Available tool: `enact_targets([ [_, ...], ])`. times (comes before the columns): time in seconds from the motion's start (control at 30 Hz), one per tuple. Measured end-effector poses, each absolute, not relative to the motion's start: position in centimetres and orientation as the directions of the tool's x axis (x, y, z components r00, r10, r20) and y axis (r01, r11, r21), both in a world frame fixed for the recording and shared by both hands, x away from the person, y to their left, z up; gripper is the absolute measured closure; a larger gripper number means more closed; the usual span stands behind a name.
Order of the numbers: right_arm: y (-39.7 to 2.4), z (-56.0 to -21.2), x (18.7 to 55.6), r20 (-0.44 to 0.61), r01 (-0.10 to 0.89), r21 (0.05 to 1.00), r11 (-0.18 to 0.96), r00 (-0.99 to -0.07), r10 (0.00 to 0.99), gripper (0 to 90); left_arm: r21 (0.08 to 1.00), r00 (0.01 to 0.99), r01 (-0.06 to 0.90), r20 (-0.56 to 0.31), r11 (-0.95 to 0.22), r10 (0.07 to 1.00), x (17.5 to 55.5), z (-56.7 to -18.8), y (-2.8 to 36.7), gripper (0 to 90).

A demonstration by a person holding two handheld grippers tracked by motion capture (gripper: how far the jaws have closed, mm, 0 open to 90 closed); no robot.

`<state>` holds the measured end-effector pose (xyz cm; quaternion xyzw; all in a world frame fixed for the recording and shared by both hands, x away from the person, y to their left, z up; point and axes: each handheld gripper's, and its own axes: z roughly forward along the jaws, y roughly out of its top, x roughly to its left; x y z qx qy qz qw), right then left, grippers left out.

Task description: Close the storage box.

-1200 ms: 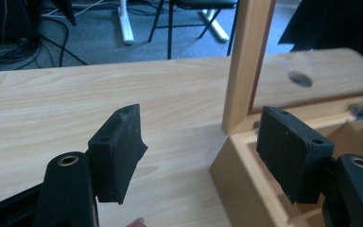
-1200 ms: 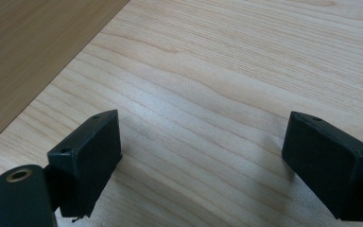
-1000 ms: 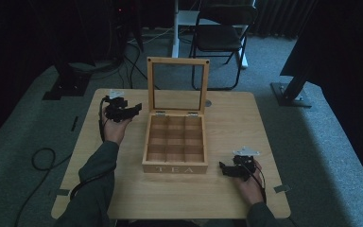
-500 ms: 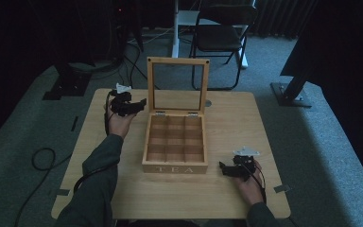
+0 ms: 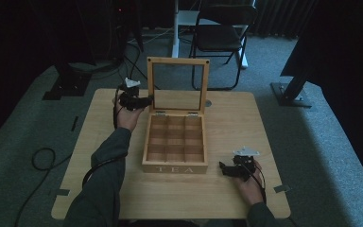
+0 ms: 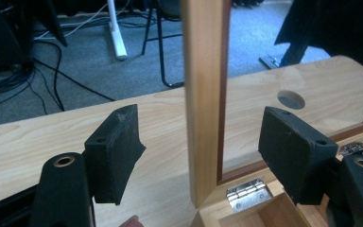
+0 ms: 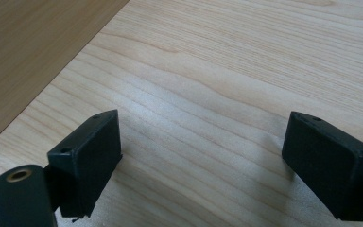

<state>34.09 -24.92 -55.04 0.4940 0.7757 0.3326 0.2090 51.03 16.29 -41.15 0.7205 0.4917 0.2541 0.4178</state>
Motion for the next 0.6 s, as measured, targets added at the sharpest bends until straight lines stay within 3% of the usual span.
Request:
enact_targets([
  [0.33, -24.9, -55.0, 34.1, 0.005, 0.628, 0.722, 0.29, -0.423, 0.906, 12.2, 0.847, 0.437, 0.494, -0.046, -0.197, 0.898, 52.8, -41.5, 15.3, 30.3],
  [0.6, -24.9, -55.0, 34.0, 0.006, 0.629, 0.722, 0.288, -0.422, 0.907, 12.2, 0.848, 0.441, 0.507, -0.097, -0.158, 0.892, 53.9, -40.6, 15.4, 44.3],
])
